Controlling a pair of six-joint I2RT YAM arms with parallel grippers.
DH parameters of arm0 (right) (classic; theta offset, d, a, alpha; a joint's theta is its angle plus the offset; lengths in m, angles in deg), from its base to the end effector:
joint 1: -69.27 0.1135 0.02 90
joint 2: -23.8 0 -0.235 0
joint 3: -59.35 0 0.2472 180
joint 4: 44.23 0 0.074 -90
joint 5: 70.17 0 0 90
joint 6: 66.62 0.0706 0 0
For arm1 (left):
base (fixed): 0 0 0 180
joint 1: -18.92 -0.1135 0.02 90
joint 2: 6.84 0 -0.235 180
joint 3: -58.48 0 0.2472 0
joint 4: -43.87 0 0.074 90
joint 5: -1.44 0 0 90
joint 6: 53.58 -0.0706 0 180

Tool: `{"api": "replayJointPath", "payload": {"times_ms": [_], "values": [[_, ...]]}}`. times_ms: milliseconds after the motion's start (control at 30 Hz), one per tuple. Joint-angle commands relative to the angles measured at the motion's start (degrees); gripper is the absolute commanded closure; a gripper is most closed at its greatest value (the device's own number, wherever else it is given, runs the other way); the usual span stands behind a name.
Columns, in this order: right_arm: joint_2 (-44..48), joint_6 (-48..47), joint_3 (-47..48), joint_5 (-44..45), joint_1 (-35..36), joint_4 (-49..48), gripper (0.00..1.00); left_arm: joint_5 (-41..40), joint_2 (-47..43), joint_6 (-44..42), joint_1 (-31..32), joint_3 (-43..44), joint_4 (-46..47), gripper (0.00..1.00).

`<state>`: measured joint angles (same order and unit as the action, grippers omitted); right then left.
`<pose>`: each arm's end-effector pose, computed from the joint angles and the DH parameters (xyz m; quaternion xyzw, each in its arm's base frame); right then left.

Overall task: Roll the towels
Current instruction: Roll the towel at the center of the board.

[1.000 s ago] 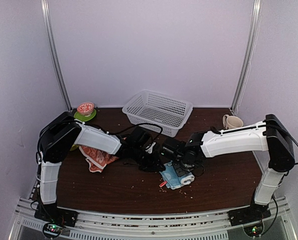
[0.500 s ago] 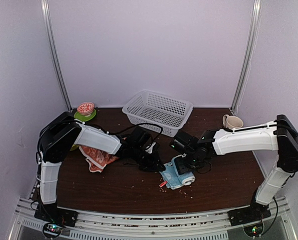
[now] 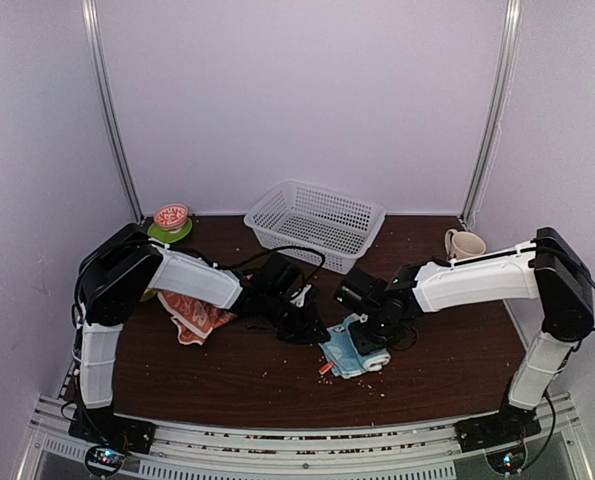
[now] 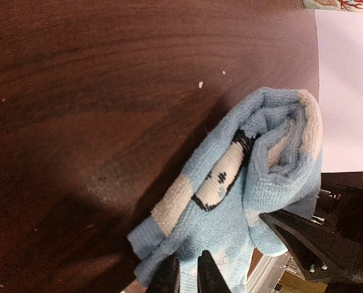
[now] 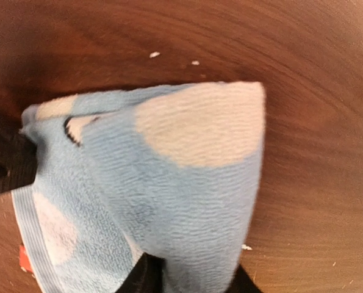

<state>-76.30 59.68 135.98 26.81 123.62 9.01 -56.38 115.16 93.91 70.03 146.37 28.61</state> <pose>0.1941 0.2559 0.1062 -0.1486 0.9803 0.0396 0.1242 0.2447 -0.3632 0.0727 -0.0459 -0.9050 0.4226 0.0164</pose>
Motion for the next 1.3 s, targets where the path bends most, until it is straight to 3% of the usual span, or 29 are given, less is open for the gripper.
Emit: {"api": "replayJointPath", "payload": {"times_ms": [0,233,667,1000,1267], "values": [[-1.33,-0.53,1.96,5.32,0.14,5.06,0.74,-0.79,1.21,-0.89,0.21,0.62,-1.25,0.87],[-2.41,-0.26,6.5,14.9,2.05,12.64,1.0,-0.88,1.34,-1.02,0.22,0.42,-1.32,0.87],[-10.63,1.59,12.28,19.27,7.92,15.94,1.0,1.27,0.89,0.9,0.22,-0.36,2.6,0.87],[-11.35,3.08,10.98,18.14,7.98,13.59,1.0,4.91,-3.26,6.66,0.22,-5.73,16.04,0.8],[-10.5,3.0,10.25,17.02,7.53,12.3,1.0,7.38,-3.19,11.79,0.39,-6.05,24.72,0.81]]}}
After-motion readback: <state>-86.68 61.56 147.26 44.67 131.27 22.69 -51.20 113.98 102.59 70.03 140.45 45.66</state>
